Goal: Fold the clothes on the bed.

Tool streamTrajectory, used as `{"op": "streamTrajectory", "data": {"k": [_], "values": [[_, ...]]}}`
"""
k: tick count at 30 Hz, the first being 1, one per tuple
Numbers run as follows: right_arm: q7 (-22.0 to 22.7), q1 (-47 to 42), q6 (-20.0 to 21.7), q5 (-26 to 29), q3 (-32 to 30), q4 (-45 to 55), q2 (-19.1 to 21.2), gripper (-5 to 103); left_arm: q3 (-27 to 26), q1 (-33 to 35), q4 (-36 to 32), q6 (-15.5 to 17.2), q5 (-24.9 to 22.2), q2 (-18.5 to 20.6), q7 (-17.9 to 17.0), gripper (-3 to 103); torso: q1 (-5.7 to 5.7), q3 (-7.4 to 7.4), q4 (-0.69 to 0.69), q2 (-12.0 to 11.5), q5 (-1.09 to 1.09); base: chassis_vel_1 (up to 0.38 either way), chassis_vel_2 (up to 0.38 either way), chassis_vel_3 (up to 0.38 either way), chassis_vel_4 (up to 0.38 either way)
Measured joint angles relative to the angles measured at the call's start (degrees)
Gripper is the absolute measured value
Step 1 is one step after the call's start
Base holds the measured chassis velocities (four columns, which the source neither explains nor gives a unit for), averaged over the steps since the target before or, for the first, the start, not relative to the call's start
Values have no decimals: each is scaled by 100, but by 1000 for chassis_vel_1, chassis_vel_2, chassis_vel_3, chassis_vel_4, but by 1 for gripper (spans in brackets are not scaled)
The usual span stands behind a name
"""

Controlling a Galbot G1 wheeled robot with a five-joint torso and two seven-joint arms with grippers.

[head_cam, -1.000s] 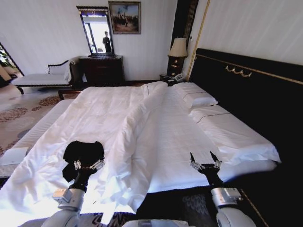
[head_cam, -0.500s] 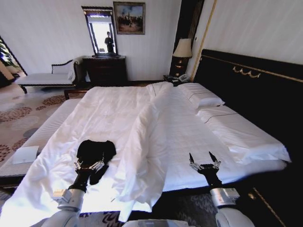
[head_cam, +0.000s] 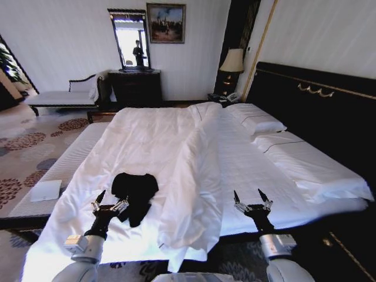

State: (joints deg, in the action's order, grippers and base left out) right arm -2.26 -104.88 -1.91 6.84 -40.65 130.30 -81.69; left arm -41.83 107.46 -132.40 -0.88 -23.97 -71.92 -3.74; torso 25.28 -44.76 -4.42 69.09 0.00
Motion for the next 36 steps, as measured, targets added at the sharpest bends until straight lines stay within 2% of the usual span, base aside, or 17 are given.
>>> {"op": "streamTrajectory", "data": {"k": [20,28,36], "values": [[-15,-103,452,140,488,141,-84,100,-75,105,9,-103,-18,-99,26,100,0,0,0,0,-1,97,93,-95,-93],[-131,-34,843,792,861,135,12,100,-122,273,149,-287,10,-243,80,100,0,0,0,0,0,0,0,0,0],[-168,83,917,950,1078,-3,68,100,-86,263,283,-395,105,-394,112,100,0,0,0,0,0,0,0,0,0]]}}
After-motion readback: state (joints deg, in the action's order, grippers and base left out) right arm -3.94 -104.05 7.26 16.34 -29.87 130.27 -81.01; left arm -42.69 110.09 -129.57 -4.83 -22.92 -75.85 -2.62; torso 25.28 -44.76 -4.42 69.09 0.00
